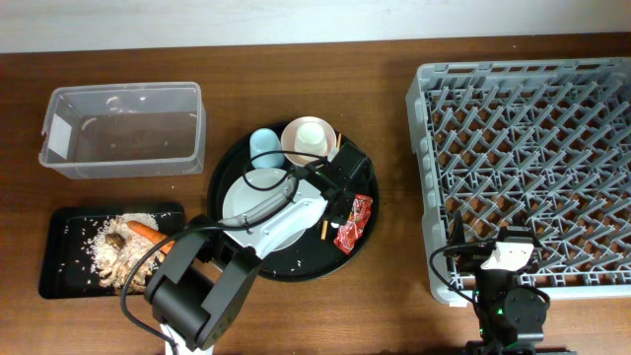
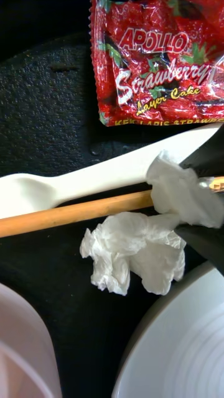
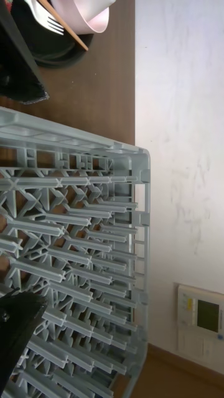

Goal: Sort waste into correct bins and load items into the dishwasher rack
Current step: 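Grasp the white tissues with the left gripper, then carry the tissues left and drop them into the clear plastic bin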

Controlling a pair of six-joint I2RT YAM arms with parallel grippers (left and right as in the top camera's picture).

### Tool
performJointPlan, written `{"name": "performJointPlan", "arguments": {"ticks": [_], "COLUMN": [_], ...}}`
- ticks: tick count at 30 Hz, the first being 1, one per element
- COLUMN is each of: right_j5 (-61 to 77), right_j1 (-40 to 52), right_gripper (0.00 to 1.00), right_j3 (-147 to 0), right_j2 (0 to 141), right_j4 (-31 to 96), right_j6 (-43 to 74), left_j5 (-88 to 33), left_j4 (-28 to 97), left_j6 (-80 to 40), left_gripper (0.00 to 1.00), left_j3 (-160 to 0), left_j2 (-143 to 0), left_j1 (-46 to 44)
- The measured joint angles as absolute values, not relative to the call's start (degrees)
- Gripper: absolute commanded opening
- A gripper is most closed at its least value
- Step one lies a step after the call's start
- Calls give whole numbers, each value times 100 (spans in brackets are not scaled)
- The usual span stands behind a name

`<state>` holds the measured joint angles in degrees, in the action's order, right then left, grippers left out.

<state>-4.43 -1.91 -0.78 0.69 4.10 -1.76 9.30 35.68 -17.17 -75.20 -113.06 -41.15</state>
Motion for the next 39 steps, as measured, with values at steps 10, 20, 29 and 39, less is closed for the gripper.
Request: {"name": "performJointPlan", "arguments": {"ticks": [10, 20, 29, 39], "right_j5": [-443, -445, -443, -443], "right_j1": [-191, -191, -191, -191], "right_gripper": [99, 99, 99, 99], "right_j3": [-78, -78, -78, -78], "right_j2": [69, 69, 69, 69], "right_j4": [410, 410, 410, 410], "right_j6": [-176, -176, -174, -172], "left_j5": [950, 792, 1208, 805], "left_j4": [3677, 4018, 3948, 2414], "left_j6": [-1756, -1811, -2412, -2987], "left_gripper": [1, 1, 1, 99], "left_j3": [-7520, -7520, -7522, -7526], "left_j2": [-11111, -9588, -8984, -9727], "left_j1": [-4115, -4056, -622, 1378]}}
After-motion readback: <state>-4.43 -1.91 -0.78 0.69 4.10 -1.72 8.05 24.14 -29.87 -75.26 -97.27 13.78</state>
